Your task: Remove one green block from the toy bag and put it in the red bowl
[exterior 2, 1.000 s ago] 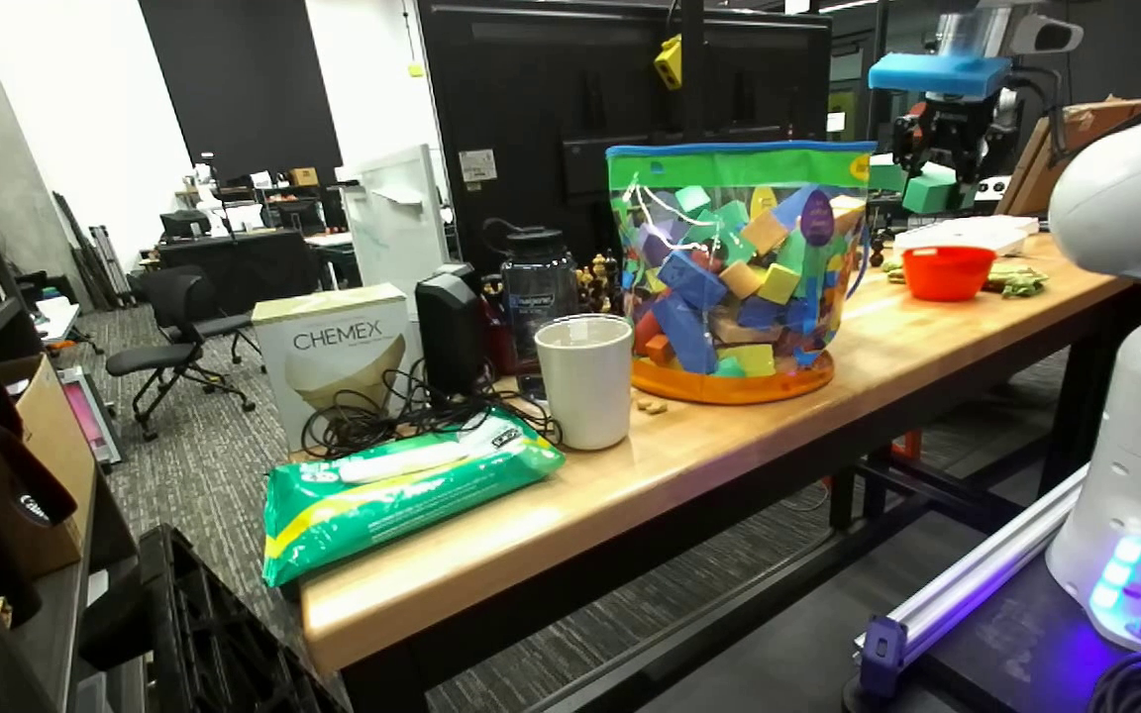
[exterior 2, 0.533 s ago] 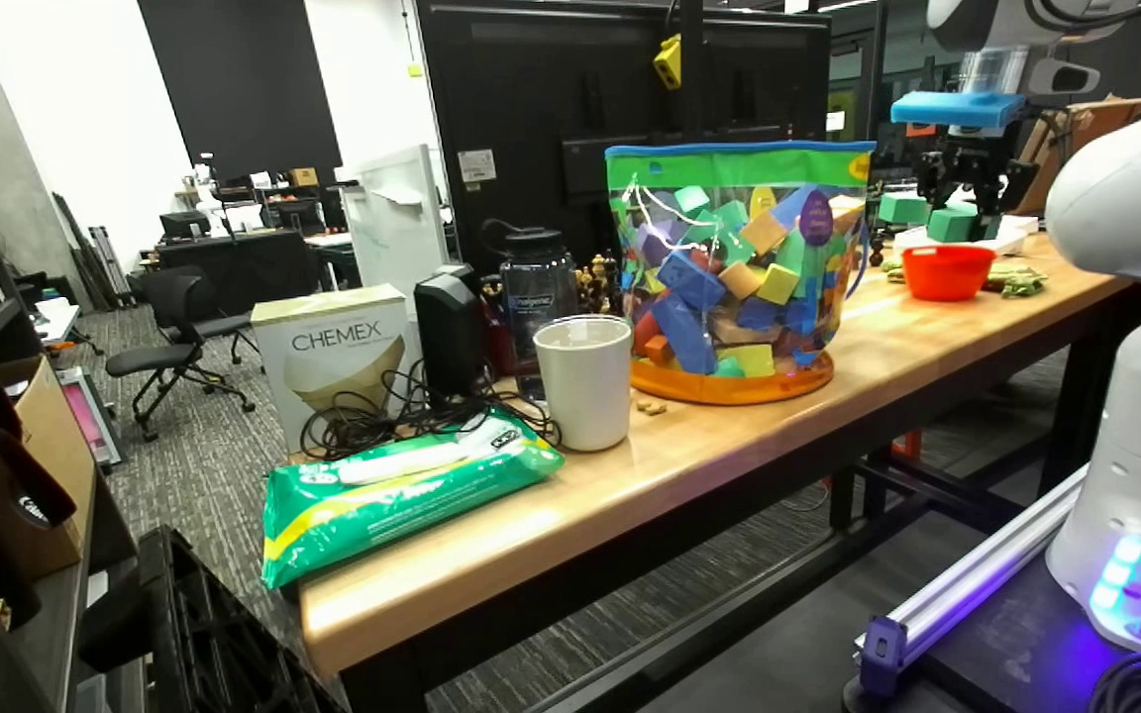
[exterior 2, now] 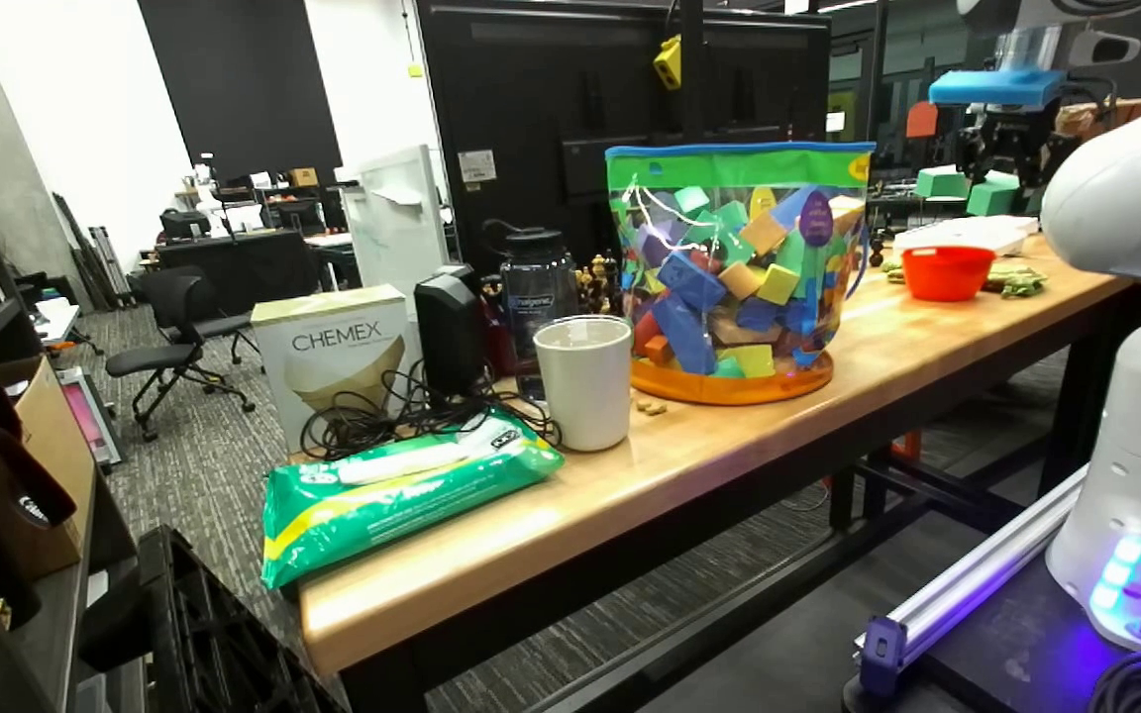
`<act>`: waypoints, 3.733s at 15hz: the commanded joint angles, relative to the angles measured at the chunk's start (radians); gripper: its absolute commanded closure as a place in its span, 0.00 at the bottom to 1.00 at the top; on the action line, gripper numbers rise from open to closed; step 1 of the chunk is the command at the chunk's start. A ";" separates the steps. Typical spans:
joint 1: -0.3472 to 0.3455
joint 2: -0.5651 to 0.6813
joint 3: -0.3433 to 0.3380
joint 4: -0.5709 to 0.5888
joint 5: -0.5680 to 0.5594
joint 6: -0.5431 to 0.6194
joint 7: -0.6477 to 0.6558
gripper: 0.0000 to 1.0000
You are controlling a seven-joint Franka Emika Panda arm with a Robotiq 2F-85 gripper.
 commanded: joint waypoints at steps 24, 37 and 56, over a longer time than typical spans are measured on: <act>0.230 0.679 -0.169 0.563 0.002 0.010 -0.235 0.65; 0.215 0.724 -0.252 0.549 0.086 0.010 -0.264 0.65; 0.286 0.578 -0.224 0.502 -0.103 0.015 -0.189 0.00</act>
